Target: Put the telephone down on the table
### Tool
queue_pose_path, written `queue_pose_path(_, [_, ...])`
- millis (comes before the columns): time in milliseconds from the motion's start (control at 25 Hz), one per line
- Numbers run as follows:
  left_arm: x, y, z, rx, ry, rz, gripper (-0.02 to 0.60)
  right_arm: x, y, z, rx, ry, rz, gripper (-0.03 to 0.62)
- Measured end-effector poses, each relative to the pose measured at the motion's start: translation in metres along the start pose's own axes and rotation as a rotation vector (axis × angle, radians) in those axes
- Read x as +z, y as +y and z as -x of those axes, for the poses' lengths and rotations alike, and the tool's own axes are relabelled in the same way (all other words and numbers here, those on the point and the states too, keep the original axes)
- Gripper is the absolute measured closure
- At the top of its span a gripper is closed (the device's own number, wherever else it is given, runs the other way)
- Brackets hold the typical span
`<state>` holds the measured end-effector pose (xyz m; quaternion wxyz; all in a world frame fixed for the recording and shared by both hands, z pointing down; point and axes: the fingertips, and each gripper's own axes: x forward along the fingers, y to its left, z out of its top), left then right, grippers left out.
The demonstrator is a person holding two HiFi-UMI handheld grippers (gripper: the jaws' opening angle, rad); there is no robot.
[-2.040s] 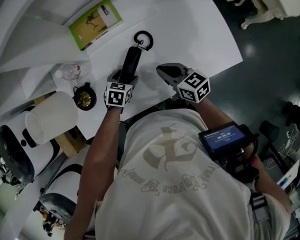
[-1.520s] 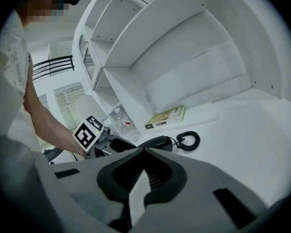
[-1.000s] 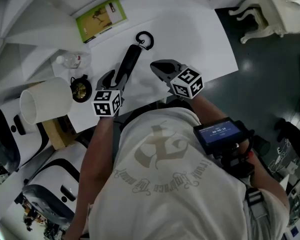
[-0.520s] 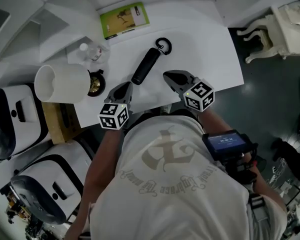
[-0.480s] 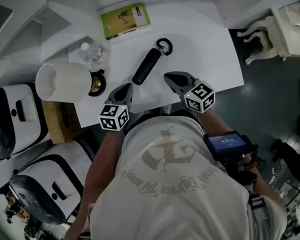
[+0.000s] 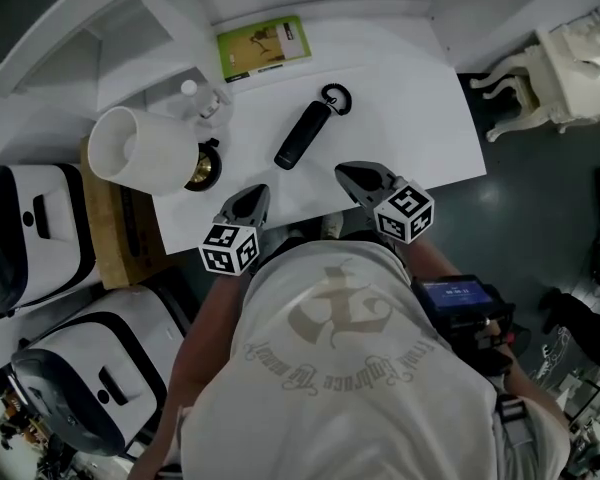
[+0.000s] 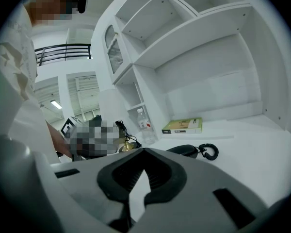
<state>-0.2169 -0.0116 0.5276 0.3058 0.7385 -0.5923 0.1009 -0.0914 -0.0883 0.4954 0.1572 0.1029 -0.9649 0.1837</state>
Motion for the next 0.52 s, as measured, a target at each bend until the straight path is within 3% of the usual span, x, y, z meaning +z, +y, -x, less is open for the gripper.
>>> queue_pose_path(520, [-0.016, -0.002, 0.021, -0.013, 0.003, -0.002, 0.569, -0.009, 0.026, 0.005, -0.023, -0.009, 0.0, 0.579])
